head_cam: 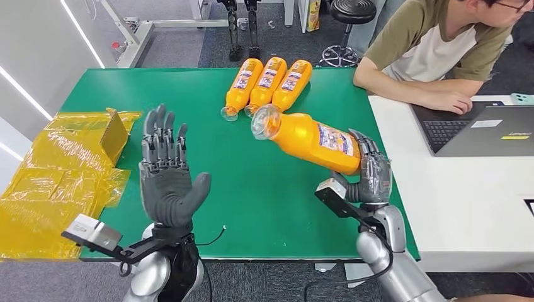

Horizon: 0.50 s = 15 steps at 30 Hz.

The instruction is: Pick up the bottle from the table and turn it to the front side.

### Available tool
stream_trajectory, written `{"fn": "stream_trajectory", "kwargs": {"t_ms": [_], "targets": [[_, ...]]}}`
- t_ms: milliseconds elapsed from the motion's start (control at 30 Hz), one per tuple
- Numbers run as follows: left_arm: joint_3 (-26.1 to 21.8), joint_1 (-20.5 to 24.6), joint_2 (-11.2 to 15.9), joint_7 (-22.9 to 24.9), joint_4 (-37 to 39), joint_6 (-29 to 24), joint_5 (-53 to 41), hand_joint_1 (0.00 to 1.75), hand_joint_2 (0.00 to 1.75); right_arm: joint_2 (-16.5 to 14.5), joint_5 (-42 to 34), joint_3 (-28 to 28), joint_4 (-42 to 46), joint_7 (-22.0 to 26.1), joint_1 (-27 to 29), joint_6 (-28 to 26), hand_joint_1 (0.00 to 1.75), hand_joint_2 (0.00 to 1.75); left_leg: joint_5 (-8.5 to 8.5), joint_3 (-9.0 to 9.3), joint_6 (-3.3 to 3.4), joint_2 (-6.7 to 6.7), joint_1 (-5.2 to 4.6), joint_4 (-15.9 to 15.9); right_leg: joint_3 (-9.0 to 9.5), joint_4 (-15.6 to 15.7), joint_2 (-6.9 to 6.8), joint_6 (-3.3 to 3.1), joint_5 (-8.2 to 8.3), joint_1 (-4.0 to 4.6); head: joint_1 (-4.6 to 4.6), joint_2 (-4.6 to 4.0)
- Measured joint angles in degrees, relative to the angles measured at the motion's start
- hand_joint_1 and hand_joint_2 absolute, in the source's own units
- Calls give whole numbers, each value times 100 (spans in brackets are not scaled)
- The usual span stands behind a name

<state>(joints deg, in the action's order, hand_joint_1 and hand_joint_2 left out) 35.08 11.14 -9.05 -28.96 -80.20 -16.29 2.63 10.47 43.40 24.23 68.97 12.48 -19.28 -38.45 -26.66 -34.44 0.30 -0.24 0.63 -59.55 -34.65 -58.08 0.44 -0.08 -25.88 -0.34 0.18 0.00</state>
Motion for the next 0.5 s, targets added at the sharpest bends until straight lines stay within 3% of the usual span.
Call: {"fn": "stream_trajectory", "kwargs": {"t_ms": [233, 500], "targets": [[351, 528, -114, 133, 703, 308, 263, 0, 175, -731, -138, -413, 703, 469, 672, -2, 175, 175, -4, -8, -5, -9, -1, 0, -7, 2, -10, 0, -5, -3, 1, 0], [755, 1076, -216, 102, 1428, 884, 629, 0, 175, -747, -277, -350, 1016, 203, 977, 10, 175, 175, -6, -9, -2, -3, -7, -3, -9, 4, -6, 1, -4, -8, 0, 0]]}}
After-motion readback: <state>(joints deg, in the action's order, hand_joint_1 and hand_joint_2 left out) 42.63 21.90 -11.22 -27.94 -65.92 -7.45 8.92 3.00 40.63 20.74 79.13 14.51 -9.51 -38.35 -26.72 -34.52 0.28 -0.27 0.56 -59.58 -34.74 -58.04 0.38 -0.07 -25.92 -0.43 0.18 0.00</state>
